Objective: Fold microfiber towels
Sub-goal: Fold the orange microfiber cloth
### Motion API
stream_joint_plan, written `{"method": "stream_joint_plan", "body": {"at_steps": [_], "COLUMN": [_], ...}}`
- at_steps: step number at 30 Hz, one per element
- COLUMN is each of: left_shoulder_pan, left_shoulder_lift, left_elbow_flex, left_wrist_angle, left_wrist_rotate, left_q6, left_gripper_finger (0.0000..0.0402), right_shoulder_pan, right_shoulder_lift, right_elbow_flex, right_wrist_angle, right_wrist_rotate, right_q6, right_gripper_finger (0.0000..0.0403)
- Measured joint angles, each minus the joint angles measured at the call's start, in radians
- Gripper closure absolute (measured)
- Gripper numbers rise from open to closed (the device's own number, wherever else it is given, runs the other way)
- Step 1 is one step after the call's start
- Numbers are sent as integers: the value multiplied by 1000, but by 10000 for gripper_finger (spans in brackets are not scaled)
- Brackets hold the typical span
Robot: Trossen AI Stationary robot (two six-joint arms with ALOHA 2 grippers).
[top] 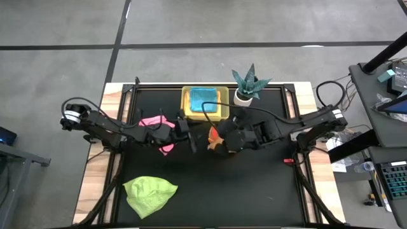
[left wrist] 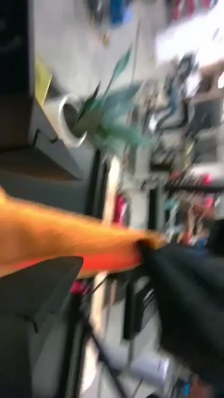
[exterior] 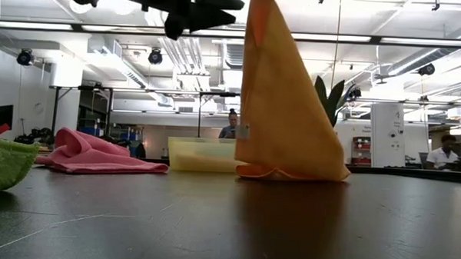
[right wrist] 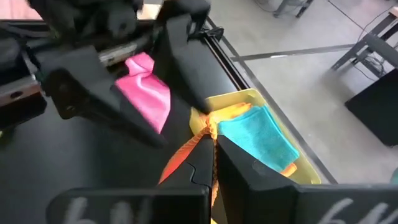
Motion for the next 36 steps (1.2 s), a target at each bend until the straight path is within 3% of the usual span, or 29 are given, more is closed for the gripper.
{"method": "stream_joint_plan", "body": {"at_steps": [6,13,20,24,30,36], "left_shoulder_pan": [14,24,29,28,29,28], "left_shoulder_lift": [2,131,250,255,235,202], "left_elbow_flex": [0,24,86,81,78,77], "left_wrist_angle": [43,211,227,194,83,60], "left_wrist_rotate": [-22,11,-103,-128,-193,-193], "left_q6": [30,39,62,63,62,99], "left_gripper_finger": [173,172,175,205,284,359], "right_shoulder_pan": [-24,-25,-25,-19,23,85], "right_shoulder_lift": [-2,-2,-1,-2,-39,-87], "right_elbow_flex": [0,8,8,8,8,8], "right_wrist_angle": [21,46,42,38,28,-5], "right_wrist_rotate": [-4,-5,-5,-4,-5,-5], "right_q6": [-12,-34,-39,-63,-76,-62], "right_gripper_finger": [394,394,394,394,394,394]}}
